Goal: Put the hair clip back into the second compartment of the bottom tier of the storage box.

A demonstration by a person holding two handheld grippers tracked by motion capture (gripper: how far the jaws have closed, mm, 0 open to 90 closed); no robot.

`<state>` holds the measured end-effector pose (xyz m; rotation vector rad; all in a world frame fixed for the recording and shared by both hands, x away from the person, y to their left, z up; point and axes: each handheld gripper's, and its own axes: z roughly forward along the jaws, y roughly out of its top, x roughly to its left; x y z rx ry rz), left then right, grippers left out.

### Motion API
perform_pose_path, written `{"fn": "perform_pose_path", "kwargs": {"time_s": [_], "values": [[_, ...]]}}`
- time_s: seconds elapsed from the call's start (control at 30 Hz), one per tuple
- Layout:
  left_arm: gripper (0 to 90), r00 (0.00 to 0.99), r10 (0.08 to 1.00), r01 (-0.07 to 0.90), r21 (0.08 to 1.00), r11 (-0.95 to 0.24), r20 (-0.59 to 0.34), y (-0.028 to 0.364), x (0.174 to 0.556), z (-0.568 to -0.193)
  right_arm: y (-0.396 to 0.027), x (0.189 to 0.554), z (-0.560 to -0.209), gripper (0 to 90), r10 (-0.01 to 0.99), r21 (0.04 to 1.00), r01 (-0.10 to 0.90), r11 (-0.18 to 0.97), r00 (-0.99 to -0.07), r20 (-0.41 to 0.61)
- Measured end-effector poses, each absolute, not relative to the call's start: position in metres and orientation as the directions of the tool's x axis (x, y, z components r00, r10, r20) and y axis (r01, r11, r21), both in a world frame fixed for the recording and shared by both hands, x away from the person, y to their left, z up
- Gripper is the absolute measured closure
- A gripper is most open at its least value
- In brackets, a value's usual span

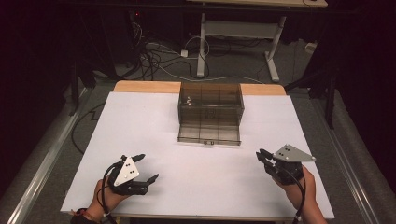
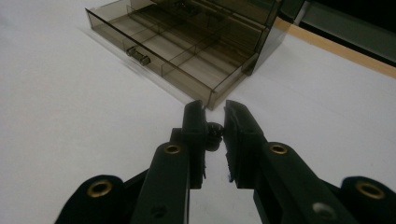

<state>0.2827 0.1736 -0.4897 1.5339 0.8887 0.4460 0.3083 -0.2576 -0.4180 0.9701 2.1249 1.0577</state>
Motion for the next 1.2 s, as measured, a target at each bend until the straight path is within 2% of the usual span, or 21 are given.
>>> {"fn": "perform_pose_path", "kwargs": {"time_s": [1.2], "values": [[17.2, 0.633, 0.745, 0.276, 0.96, 0.037, -0.211, 0.174, 0.281, -0.491, -0.213, 0.349, -0.403, 79.2, 0.745, 0.84, 0.279, 0.466, -0.635, -0.203]]}}
